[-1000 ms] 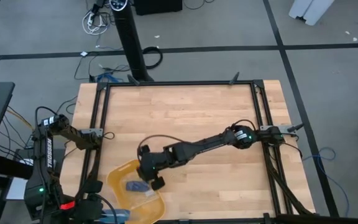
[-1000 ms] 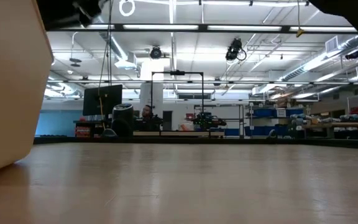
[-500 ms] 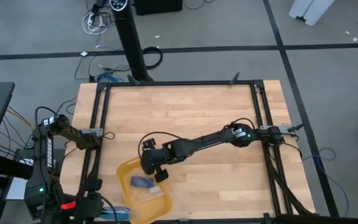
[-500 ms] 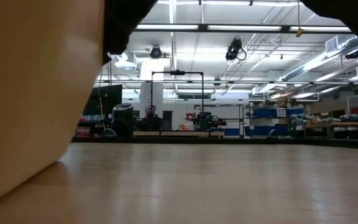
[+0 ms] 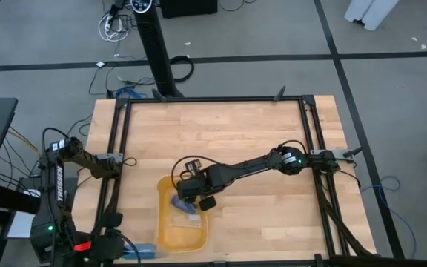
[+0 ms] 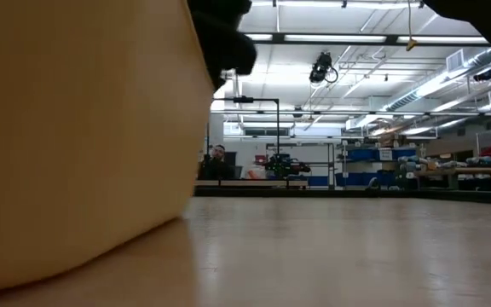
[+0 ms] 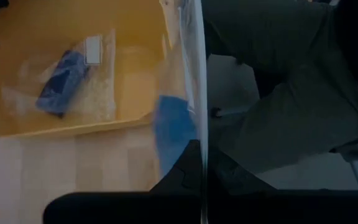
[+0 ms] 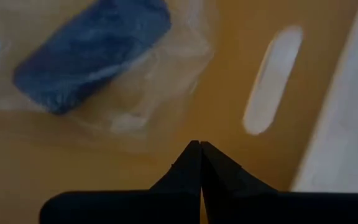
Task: Roll bandage
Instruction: Put the transparent zip bag with the blue bandage into the yellow bin
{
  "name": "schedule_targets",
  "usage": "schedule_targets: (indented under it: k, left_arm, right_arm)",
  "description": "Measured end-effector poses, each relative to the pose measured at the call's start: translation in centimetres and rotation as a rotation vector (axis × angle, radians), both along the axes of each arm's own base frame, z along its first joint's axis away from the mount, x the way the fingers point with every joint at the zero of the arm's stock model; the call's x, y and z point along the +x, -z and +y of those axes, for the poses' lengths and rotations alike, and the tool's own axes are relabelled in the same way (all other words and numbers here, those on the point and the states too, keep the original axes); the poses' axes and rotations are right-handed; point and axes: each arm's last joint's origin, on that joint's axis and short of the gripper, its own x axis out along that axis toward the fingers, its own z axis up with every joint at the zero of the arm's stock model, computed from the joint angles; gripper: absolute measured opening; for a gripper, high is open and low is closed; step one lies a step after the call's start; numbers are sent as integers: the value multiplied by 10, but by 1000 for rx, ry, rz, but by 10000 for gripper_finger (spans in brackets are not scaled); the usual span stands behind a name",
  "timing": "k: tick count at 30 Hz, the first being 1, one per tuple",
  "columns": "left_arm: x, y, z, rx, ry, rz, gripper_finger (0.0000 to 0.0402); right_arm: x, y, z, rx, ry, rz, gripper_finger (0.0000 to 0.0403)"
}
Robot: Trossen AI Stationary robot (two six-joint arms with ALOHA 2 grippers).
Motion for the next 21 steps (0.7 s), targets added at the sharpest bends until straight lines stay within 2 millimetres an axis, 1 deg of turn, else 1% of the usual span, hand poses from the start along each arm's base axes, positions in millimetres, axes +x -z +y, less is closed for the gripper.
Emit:
schedule_targets:
  k: [4,7,10,14,17,21]
  left_arm:
    - [0,0,3,36,-13,-23,0]
    - [0,2,8,116,-26,-57,0]
    - [6,2,19,240,-43,-105,0]
    - [24,10,31,415,-28,-152,0]
    - [43,19,42,535,-2,-133,0]
    - [71,36,62,696,2,-95,0]
  right_arm:
    - [-15,-14,-2,-10,29,67,1]
    - [-26,-31,2,-32,26,69,1]
    - [-40,-53,7,-38,22,48,1]
    - [-62,-90,16,-33,18,-11,0]
    - [-84,-118,22,-41,34,-67,0]
    - [-110,-146,25,-69,92,-122,0]
